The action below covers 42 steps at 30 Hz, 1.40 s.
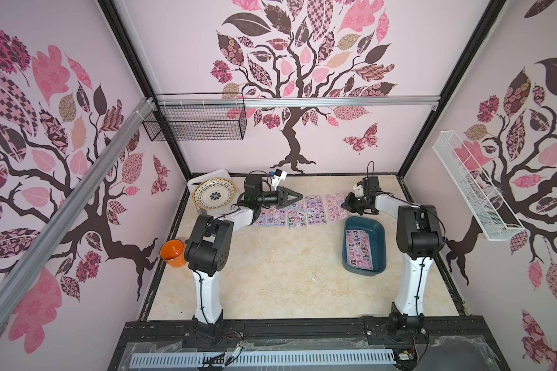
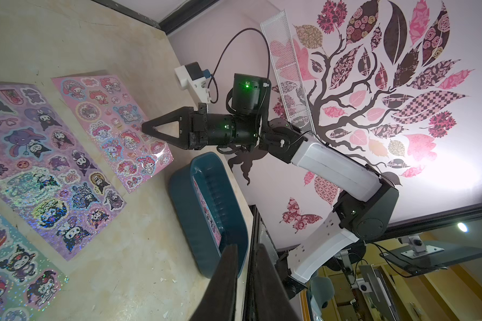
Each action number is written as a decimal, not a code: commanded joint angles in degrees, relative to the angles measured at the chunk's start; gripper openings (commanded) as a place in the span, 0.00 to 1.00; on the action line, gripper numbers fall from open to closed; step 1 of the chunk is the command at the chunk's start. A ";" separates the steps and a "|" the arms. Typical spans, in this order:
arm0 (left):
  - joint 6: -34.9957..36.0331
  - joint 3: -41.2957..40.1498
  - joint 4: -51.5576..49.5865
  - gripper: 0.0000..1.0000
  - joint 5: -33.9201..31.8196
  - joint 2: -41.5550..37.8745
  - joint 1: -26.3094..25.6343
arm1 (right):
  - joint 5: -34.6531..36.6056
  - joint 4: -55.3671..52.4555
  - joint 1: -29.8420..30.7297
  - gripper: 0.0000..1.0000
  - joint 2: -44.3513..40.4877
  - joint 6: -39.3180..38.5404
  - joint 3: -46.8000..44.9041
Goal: Take the stickers out of the storage box
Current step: Place the sticker at the center of the board.
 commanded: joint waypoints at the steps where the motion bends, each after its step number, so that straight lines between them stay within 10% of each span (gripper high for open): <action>1: 1.31 0.11 0.06 0.19 0.69 -0.87 0.34 | 1.59 0.78 0.03 0.03 1.83 -0.51 0.83; 42: 1.14 0.63 0.06 0.19 0.90 0.17 0.60 | 4.21 -5.95 -1.39 0.28 -0.07 -3.50 3.32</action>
